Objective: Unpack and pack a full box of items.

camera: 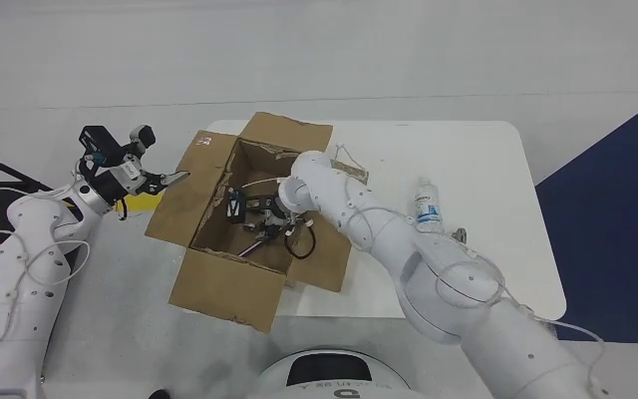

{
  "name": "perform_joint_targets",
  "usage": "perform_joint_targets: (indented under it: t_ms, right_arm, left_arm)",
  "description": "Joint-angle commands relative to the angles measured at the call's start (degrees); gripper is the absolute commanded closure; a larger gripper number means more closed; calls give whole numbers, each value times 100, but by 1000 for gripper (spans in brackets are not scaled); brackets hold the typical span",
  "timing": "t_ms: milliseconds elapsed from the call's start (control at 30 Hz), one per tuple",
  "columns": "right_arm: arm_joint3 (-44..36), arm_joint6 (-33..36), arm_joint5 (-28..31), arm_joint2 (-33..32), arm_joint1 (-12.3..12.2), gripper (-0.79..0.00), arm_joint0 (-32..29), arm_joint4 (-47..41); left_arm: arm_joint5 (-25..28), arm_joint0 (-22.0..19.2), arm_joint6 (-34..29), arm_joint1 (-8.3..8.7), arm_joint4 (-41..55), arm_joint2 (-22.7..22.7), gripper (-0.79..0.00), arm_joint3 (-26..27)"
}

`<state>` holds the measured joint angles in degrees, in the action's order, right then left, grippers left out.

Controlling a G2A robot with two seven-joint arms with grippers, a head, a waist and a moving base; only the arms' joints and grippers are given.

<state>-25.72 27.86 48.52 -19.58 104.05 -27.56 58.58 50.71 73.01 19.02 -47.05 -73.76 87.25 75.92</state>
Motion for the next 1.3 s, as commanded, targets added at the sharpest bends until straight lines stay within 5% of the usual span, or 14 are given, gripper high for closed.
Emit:
perform_joint_targets:
  t_ms: [0, 167, 900, 1267]
  right_arm:
    - [146, -315, -191, 45, 71, -419, -39, 131]
    - [518, -846, -257, 68, 229, -345, -78, 196]
    - [1268, -603, -1114, 234, 916, -351, -156, 516]
    - [1391, -578, -1213, 247, 985, -314, -187, 534]
  left_arm:
    - [0, 0, 0, 0, 0, 0, -785, 0]
    - [0, 0, 0, 0, 0, 0, -785, 0]
    - [0, 0, 0, 0, 0, 0, -785, 0]
    - [0, 0, 0, 0, 0, 0, -785, 0]
